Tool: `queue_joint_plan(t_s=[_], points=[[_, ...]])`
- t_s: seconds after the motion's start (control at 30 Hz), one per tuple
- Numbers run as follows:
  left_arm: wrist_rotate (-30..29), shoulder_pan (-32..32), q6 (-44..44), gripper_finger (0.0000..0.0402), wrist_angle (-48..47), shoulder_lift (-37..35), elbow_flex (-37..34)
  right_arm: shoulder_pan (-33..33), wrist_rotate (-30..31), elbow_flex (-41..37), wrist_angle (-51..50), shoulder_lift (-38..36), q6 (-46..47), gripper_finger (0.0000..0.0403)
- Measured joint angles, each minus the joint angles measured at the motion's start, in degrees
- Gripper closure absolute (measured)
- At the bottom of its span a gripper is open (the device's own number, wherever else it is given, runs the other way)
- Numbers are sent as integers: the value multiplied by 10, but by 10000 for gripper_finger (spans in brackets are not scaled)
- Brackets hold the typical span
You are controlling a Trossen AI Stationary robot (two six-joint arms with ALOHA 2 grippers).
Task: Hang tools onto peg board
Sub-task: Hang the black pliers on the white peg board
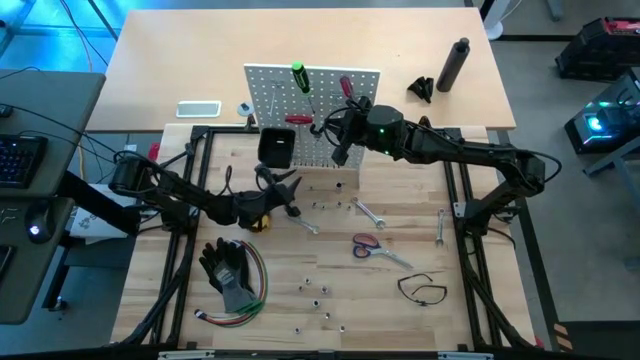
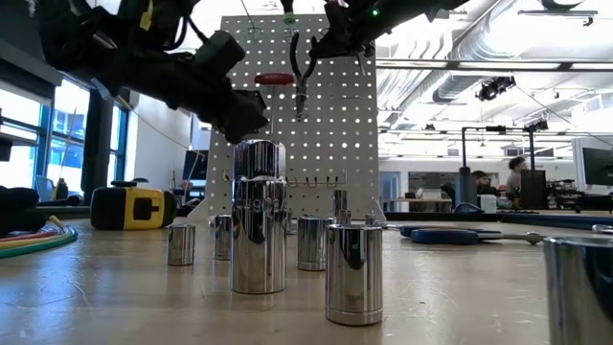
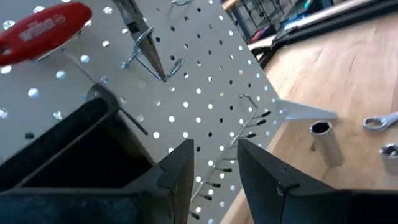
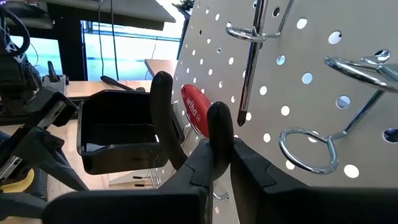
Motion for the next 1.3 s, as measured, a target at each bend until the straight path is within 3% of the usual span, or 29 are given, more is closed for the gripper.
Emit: queue_joint_plan(t_s=[0.23,0.47,0.63,0.67,0.8,0.9,1.03,1.13,1.3], points=[[10,-3,-24,284,10,0,-4,0,0,0,0,0,1,381],[336,9,-30,284,-16,0,-4,0,-2,0,0,0,3,381],[406,-9,-44,284,15,-2,17,0,-3,0,-1,0,4,381],[397,-16,-26,284,12,-2,30,0,-3,0,-1,0,5,381],[245,-65,137,284,-79,3,102,0,-5,0,-2,0,6,381],[165,-80,220,284,-170,14,172,0,-5,0,-2,0,7,381],[62,-62,243,284,-317,34,272,0,-5,0,-2,0,9,381],[51,-36,227,284,-427,48,326,0,-5,0,-2,0,10,381],[14,5,211,284,-456,64,349,0,-6,0,-9,0,11,381]])
